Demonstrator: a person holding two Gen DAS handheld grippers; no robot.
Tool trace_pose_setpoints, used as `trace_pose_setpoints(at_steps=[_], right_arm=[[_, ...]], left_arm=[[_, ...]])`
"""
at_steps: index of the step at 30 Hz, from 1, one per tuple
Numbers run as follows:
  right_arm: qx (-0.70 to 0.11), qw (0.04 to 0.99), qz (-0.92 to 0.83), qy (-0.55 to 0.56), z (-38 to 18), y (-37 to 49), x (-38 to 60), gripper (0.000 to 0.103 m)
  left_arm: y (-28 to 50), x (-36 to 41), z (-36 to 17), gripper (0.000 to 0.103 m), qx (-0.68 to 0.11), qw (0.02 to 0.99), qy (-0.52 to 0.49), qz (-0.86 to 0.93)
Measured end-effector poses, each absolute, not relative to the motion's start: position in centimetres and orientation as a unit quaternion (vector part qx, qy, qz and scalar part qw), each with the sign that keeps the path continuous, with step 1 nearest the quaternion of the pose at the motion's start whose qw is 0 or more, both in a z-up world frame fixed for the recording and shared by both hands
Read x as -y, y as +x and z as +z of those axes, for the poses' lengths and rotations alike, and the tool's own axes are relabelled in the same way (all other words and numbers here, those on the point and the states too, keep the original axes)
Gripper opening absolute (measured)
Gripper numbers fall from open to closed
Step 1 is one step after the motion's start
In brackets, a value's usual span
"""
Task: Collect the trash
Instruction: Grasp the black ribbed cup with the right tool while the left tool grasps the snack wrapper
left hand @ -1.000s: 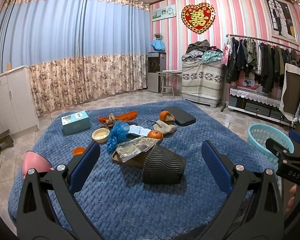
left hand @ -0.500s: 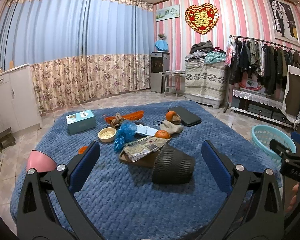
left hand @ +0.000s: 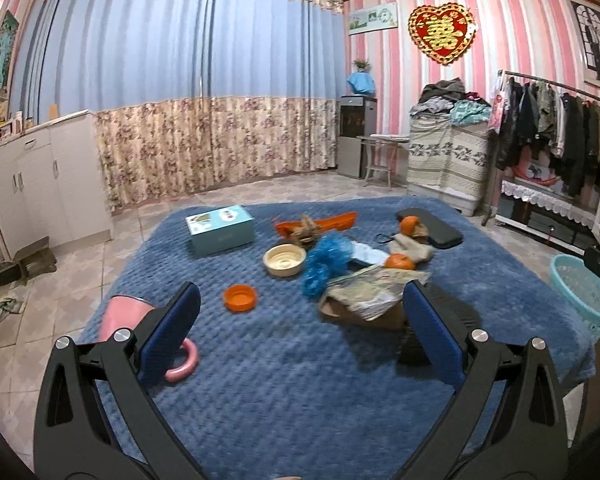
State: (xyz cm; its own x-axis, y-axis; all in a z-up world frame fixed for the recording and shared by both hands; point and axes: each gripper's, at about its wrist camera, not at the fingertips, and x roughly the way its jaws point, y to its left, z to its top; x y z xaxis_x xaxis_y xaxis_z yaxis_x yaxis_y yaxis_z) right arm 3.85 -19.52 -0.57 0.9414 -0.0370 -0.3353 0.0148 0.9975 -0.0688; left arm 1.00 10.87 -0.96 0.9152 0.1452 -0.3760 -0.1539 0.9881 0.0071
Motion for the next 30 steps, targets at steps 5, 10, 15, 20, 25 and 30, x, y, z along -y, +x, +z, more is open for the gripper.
trace_pose_setpoints(at_steps=[5, 10, 15, 20, 25, 30], right_arm=[[-0.219, 0.975, 0.018, -0.042, -1.7, 5.0, 15.5, 0.099], [-0.258, 0.964, 0.050, -0.029, -2.9, 6.1, 11.2, 0.099], [-0.280, 0.957, 0.044, -0.058, -4.3, 7.5, 7.2, 0.099], [-0.308, 0.950, 0.023, -0.043, -5.0, 9.2, 6.4, 0.099], [-0.323, 0.946, 0.024, -0.020, -5.1, 10.2, 5.9, 0.099], [-0.334, 0.942, 0.017, -0.021, -5.5, 11.1, 4.9, 0.099]], left_arm=[[1.1, -13.5, -1.7, 0.098, -0.197, 0.976, -0.017, 0.092], [1.4, -16.0, -2.3, 0.098, -0.205, 0.972, -0.034, 0.108], [1.0, -18.0, -2.5, 0.098, -0.204, 0.970, -0.039, 0.123], [1.3, -19.1, -3.2, 0.098, -0.216, 0.967, -0.041, 0.129], [1.4, -19.4, -3.5, 0.098, -0.218, 0.967, -0.041, 0.123], [1.7, -19.3, -3.7, 0.098, -0.224, 0.967, -0.040, 0.112]])
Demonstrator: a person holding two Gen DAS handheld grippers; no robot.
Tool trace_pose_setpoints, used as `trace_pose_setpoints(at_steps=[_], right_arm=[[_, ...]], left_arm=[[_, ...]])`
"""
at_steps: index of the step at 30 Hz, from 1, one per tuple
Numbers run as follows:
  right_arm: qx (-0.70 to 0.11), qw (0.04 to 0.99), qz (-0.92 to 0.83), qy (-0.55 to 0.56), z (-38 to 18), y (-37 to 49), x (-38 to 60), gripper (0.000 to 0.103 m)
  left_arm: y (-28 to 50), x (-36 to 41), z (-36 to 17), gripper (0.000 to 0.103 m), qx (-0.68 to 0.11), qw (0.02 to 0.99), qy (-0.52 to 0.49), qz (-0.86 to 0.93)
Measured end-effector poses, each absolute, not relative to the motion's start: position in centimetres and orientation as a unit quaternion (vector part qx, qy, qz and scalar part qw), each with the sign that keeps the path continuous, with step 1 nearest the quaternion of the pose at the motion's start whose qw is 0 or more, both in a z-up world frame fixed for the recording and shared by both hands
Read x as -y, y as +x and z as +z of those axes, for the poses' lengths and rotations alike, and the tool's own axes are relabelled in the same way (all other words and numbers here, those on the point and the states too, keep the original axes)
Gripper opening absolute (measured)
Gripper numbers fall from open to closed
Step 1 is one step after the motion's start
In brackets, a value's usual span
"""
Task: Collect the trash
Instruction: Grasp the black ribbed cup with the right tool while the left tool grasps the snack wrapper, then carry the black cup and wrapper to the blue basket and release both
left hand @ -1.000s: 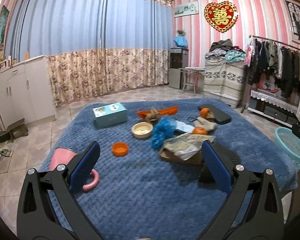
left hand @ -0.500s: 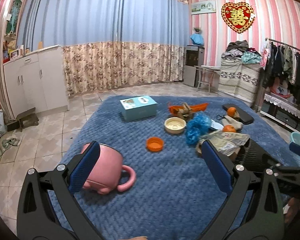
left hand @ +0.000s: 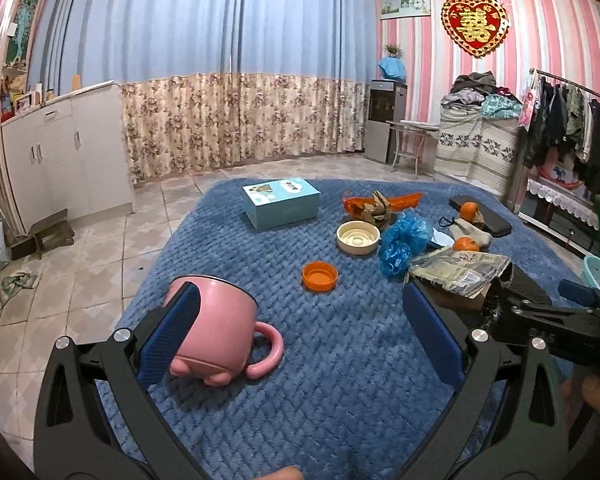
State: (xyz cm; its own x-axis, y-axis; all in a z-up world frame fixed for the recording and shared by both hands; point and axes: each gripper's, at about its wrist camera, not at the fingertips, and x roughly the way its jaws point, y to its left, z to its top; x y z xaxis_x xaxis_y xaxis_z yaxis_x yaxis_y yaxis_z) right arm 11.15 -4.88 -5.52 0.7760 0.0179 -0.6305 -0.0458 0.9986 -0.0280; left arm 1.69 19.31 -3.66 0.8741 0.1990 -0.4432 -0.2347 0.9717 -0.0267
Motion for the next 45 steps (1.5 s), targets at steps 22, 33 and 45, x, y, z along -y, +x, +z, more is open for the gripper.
trace_pose_setpoints(at_steps=[22, 33, 45], right_arm=[[-0.331, 0.943, 0.033, -0.010, -5.5, 11.9, 12.2, 0.086], [-0.296, 0.954, -0.017, -0.039, -3.0, 13.6, 21.3, 0.086], [-0.302, 0.953, -0.026, 0.014, -4.4, 14.3, 26.1, 0.086]], left_arm=[[4.9, -14.8, -5.4, 0.098, -0.259, 0.963, -0.043, 0.054], [10.4, -9.5, -8.8, 0.096, -0.343, 0.936, -0.073, 0.026], [14.7, -5.4, -11.0, 0.053, -0.393, 0.918, -0.048, 0.016]])
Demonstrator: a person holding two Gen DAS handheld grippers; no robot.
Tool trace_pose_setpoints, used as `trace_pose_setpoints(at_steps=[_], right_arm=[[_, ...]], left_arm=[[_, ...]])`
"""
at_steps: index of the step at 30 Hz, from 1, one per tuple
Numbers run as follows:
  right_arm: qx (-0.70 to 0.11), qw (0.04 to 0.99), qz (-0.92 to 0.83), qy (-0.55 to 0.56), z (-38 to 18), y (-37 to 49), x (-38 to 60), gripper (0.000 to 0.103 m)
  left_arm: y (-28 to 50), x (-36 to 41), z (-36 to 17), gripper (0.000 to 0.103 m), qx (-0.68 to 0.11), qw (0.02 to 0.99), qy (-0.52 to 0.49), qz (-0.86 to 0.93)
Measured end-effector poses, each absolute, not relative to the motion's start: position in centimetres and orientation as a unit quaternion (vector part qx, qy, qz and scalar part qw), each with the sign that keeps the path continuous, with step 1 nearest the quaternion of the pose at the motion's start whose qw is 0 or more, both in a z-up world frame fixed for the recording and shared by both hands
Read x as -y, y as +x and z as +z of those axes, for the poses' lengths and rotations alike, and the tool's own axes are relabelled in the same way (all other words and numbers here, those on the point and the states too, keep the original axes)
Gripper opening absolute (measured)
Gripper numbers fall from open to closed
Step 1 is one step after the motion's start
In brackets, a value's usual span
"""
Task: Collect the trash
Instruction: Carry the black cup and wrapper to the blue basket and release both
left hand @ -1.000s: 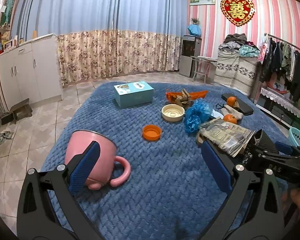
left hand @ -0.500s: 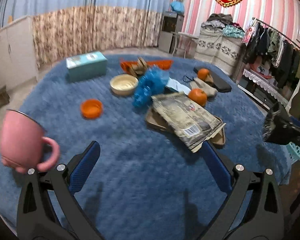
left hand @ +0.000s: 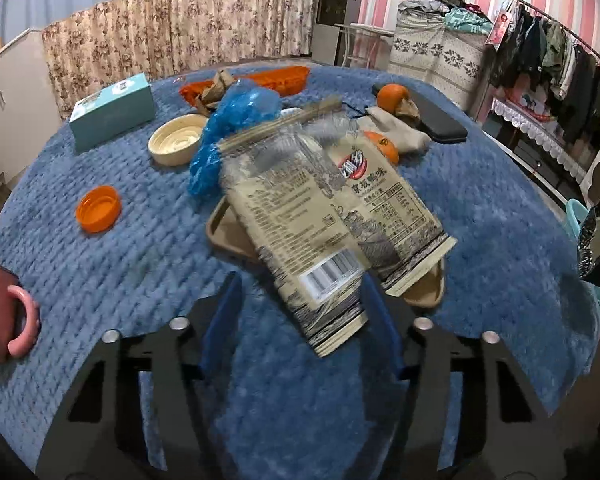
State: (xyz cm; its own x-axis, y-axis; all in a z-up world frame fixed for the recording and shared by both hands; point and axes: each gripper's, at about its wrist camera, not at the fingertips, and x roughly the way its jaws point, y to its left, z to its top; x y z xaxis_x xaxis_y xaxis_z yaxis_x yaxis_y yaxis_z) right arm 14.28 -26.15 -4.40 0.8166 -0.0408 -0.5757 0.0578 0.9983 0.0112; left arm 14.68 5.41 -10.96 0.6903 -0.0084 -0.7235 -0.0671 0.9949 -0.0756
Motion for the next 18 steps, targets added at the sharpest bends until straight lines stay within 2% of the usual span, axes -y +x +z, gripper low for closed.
trace_pose_setpoints(at_steps=[2, 4, 9, 11, 18], right_arm=[[-0.300, 0.953, -0.027, 0.020, -4.4, 14.4, 26.5, 0.086], [-0.299, 0.954, -0.026, 0.028, -4.4, 14.4, 27.0, 0.086], [-0.293, 0.954, -0.029, 0.050, -4.2, 14.2, 28.3, 0.086], [-0.291, 0.954, -0.033, 0.059, -4.1, 14.1, 28.8, 0.086], [-0.281, 0.956, -0.053, 0.066, -3.8, 13.6, 30.2, 0.086]], left_arm=[[14.7, -4.6, -10.7, 0.028, -0.390, 0.920, -0.035, 0.011], [14.4, -4.2, -10.4, 0.012, -0.388, 0.921, -0.025, 0.010], [13.7, -3.5, -9.9, 0.007, -0.381, 0.925, -0.007, -0.001], [13.4, -3.2, -9.6, 0.001, -0.376, 0.927, -0.002, -0.004], [12.3, -3.0, -5.7, 0.001, -0.329, 0.944, -0.002, -0.019]])
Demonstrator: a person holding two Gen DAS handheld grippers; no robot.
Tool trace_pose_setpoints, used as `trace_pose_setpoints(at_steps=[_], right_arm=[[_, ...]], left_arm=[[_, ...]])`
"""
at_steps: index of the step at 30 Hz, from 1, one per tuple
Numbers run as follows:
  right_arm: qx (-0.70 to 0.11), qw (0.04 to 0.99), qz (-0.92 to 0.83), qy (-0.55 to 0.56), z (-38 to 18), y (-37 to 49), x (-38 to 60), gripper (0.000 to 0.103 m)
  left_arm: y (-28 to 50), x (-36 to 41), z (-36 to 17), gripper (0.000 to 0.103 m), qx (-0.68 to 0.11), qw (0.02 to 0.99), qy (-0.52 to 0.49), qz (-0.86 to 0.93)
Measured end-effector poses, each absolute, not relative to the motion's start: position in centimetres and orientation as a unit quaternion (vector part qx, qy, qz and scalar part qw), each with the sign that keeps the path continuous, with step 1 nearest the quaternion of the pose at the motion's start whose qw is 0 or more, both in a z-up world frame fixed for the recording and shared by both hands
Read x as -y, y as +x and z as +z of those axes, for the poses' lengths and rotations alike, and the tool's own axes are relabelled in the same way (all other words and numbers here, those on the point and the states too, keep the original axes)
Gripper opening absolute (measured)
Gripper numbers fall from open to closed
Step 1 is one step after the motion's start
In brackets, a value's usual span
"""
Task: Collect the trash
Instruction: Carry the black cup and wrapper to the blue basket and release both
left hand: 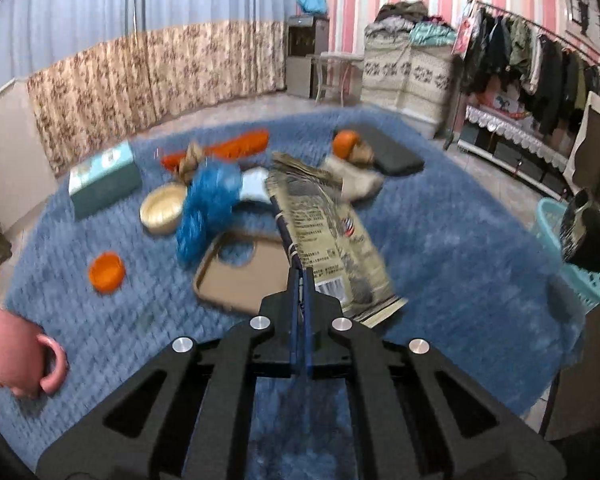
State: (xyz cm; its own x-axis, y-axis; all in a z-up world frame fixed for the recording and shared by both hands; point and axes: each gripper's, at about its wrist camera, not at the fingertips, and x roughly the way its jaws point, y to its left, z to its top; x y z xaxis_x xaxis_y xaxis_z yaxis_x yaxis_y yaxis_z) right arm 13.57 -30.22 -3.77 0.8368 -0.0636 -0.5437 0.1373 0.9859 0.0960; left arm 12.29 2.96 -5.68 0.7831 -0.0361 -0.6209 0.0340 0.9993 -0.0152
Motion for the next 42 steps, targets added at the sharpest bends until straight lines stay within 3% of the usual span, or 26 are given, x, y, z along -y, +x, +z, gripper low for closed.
trace_pose_setpoints(at_steps=[9, 17, 33, 42], right_arm=[[-0.258, 0.958, -0.114, 0.049, -1.8, 13.1, 33.8, 0.086], [-0.269, 0.938, -0.214, 0.040, -0.4, 14.0, 41.9, 0.086], [-0.292, 0.906, -0.288, 0.108, -4.6, 12.9, 51.0, 0.086], [-0.296, 0.901, -0.289, 0.133, -5.4, 12.6, 52.3, 0.086]], left_arm=[[12.8, 0.5, -0.5, 0.000, -0.269, 0.961, 0.017, -0.064], [15.7, 9.5, 1.6, 0.000, -0.240, 0.959, 0.034, -0.147], [17.2, 28.5, -2.4, 0.000, -0.251, 0.915, 0.098, -0.300], [19.2, 33.3, -5.2, 0.001, -0.267, 0.899, 0.113, -0.329]])
